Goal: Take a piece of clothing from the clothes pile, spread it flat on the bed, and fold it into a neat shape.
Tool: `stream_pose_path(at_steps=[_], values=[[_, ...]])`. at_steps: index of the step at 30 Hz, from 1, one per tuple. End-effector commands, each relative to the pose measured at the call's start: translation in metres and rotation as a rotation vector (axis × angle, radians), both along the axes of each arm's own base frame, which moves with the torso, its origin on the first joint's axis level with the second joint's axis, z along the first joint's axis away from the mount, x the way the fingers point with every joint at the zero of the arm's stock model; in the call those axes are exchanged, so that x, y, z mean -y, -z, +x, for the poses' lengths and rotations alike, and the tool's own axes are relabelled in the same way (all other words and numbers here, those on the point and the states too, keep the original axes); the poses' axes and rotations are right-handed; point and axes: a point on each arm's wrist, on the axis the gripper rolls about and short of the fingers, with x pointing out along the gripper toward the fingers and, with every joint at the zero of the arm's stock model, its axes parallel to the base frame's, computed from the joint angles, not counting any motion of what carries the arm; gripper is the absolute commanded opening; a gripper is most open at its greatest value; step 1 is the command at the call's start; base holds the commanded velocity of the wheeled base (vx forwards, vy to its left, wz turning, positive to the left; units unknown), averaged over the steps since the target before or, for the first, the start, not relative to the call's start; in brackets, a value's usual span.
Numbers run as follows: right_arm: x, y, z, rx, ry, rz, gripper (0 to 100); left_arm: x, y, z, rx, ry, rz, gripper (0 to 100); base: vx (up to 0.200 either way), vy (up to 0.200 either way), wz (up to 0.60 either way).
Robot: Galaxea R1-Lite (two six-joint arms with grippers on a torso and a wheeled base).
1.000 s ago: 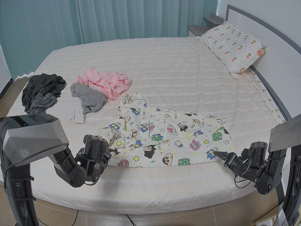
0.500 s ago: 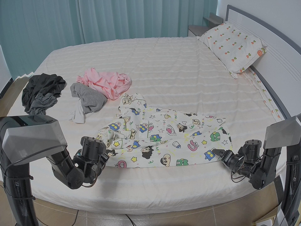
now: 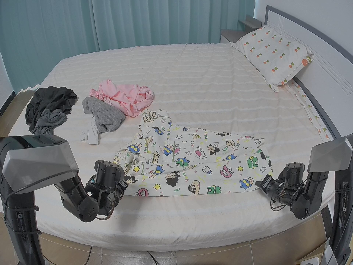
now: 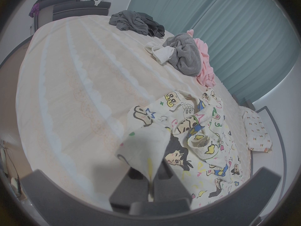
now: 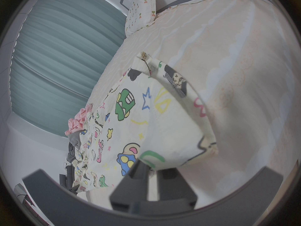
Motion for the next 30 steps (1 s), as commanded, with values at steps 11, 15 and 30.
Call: stream_pose_path(at_steps=[11,15,30], values=[[0.009,-0.010,-0.019,-0.021,0.011,-0.006,0,-0.008,-0.001,-0.021,-0.051,0.030,0.043,0,0.000,0.000,0.00],[0.009,-0.013,-0.027,-0.034,-0.001,-0.001,0,-0.008,0.001,-0.025,-0.063,0.034,0.047,0,0.000,0.000,0.00],[0.016,-0.014,-0.063,-0.068,-0.052,-0.016,0,-0.013,-0.007,-0.051,-0.114,0.113,-0.007,0,0.000,0.000,0.00]])
